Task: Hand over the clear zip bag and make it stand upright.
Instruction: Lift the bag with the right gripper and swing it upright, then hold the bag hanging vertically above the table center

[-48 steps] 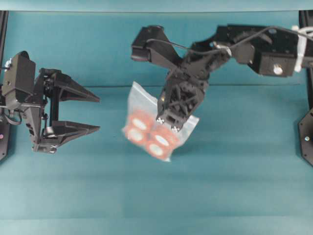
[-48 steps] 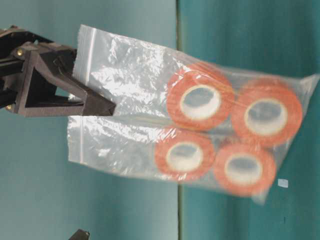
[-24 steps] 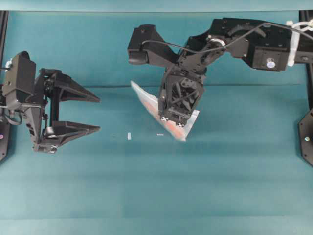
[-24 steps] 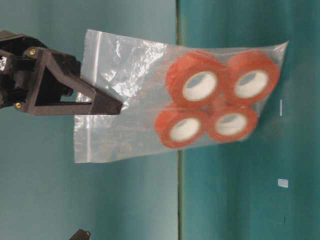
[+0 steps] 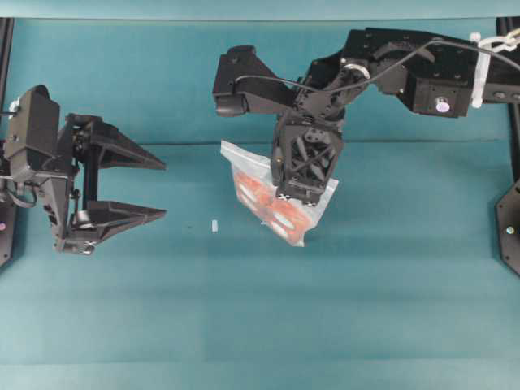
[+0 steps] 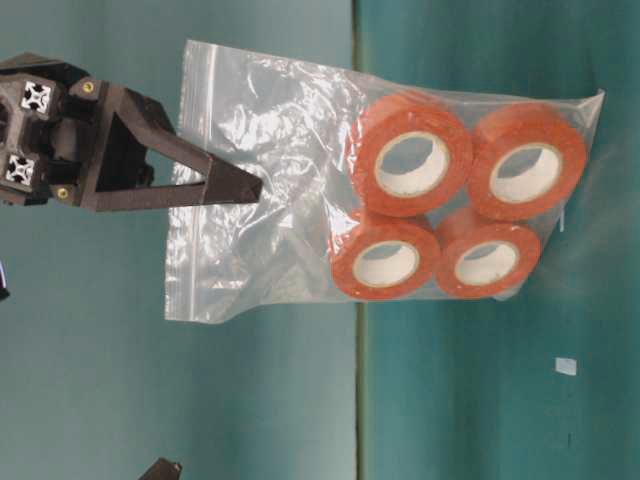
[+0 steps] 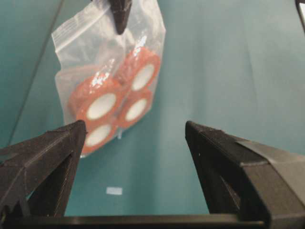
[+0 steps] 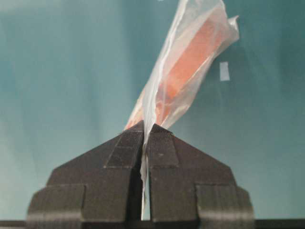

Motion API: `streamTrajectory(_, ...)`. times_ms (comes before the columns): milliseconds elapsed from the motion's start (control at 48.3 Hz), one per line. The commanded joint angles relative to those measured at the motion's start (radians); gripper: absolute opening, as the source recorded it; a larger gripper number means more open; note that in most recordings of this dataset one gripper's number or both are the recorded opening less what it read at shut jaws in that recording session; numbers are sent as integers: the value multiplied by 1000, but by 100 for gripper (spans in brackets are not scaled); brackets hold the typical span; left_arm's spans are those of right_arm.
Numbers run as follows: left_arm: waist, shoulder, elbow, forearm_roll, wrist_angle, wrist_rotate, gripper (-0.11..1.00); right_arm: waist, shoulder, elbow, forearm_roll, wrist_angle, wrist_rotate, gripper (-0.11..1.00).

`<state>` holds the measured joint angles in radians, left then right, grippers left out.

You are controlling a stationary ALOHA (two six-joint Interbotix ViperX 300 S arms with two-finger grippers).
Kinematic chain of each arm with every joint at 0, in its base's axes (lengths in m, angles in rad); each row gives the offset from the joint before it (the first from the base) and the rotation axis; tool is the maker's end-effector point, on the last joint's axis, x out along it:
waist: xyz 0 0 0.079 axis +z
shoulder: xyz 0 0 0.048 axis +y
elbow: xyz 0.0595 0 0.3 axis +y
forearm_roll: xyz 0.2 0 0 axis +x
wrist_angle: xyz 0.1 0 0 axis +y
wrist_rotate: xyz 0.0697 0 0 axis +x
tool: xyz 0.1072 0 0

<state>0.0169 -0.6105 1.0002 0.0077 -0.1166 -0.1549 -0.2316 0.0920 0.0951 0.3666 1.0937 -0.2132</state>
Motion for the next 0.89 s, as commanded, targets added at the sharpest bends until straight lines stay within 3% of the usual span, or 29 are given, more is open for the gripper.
streamTrajectory(0,2,-2,-11,2,-6,-2,91,2,-11,-29,-2,8,-23,0)
streamTrajectory(249,8,-2,-14,2,-6,-2,91,5,-11,-75,-2,46,-41,0)
streamTrajectory(870,9,-2,-15,2,-6,-3,91,48,2,-66,-9,52,-160,0)
